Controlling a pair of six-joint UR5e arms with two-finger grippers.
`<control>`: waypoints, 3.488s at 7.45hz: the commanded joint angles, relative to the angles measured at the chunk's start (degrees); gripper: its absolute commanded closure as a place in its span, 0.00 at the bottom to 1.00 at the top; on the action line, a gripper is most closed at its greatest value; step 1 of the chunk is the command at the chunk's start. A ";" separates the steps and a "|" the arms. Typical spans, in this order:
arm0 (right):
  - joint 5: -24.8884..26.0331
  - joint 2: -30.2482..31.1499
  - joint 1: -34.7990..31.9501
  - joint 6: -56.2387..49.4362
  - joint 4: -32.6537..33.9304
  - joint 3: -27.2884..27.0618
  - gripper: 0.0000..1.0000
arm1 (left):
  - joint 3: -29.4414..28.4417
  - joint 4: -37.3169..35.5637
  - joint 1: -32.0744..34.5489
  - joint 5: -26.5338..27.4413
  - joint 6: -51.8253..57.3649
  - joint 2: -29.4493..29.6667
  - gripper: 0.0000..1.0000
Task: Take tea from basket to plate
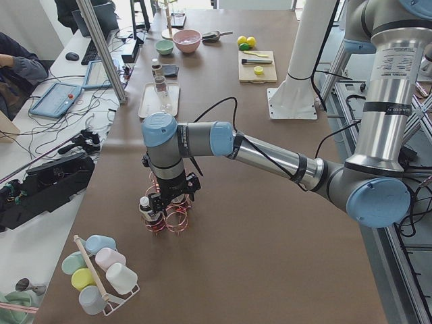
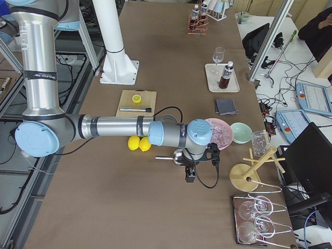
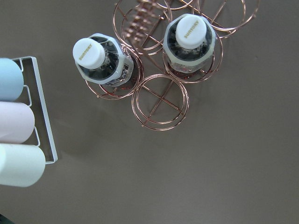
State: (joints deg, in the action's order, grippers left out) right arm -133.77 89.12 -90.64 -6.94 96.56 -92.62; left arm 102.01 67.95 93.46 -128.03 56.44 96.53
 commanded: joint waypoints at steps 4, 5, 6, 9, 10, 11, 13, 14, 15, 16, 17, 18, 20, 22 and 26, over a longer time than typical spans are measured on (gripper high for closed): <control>0.09 0.01 -0.67 0.00 0.03 -0.10 0.00 | -9.82 0.42 1.29 -8.54 -31.68 -3.61 0.02; 0.09 0.01 -0.67 0.00 -0.05 -0.10 0.00 | -11.38 2.08 1.29 -8.55 -32.88 -3.54 0.02; 0.00 0.01 -0.67 0.00 0.03 -0.10 0.00 | -12.36 3.75 1.29 -8.81 -42.20 -3.19 0.02; 0.09 0.01 -0.67 0.00 0.03 -0.10 0.00 | -11.50 10.62 0.59 -8.46 -53.25 -3.36 0.02; 0.00 0.01 -0.67 0.00 -0.05 -0.10 0.00 | -9.75 10.62 0.06 -8.37 -54.15 -3.54 0.02; -0.08 0.01 -0.67 0.00 -0.05 -0.10 0.00 | -8.25 10.71 -0.03 -8.37 -53.98 -3.54 0.02; -0.43 0.01 -0.67 0.00 0.03 -0.02 0.00 | -4.64 15.24 -1.86 -5.41 -54.24 -7.13 0.02; -0.44 0.01 -0.67 0.00 0.03 0.51 0.00 | -7.85 19.37 -2.05 -4.34 -54.42 -6.88 0.02; -0.35 0.01 -0.59 0.00 0.03 0.60 0.00 | -10.84 20.63 -2.05 -4.50 -54.42 -5.75 0.03; -0.26 0.01 -0.67 0.00 0.03 0.43 0.00 | -11.74 20.64 -2.05 -4.68 -54.51 -5.21 0.03; -0.35 0.09 -0.67 0.00 0.03 0.08 0.00 | -11.58 20.64 -2.05 -4.77 -54.42 -5.21 0.03; -0.43 0.09 -0.67 0.00 0.03 0.07 0.00 | -11.23 20.64 -2.05 -4.77 -54.42 -5.29 0.03; -0.52 0.62 -0.68 0.00 0.03 0.07 0.00 | -10.70 20.55 -2.05 -4.77 -54.25 -5.21 0.03; -0.44 0.62 -0.67 0.00 0.03 0.07 0.00 | -10.18 22.30 -2.05 -4.94 -54.68 -5.04 0.03; -0.61 0.62 -0.67 0.00 0.03 -0.02 0.00 | -6.13 24.77 -3.10 -5.38 -60.21 -5.03 0.03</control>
State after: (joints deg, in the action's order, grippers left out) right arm -134.29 89.73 -91.32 -6.94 96.59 -92.61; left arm 94.12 92.07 91.10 -133.38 -1.84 91.65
